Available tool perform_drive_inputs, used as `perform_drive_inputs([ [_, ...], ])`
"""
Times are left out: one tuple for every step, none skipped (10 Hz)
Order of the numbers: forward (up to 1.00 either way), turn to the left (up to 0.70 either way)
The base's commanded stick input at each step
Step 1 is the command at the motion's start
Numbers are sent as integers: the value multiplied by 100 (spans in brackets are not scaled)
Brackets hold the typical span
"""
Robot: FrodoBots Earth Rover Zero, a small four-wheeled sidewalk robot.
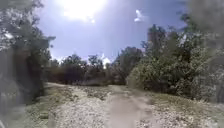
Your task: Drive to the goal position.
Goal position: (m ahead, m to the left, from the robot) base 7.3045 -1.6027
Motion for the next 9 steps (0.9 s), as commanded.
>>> perform_drive_inputs([
  [85,4],
  [85,4],
  [85,4],
  [85,4],
  [85,4],
  [85,4],
  [85,4],
  [85,4],
  [85,4],
])
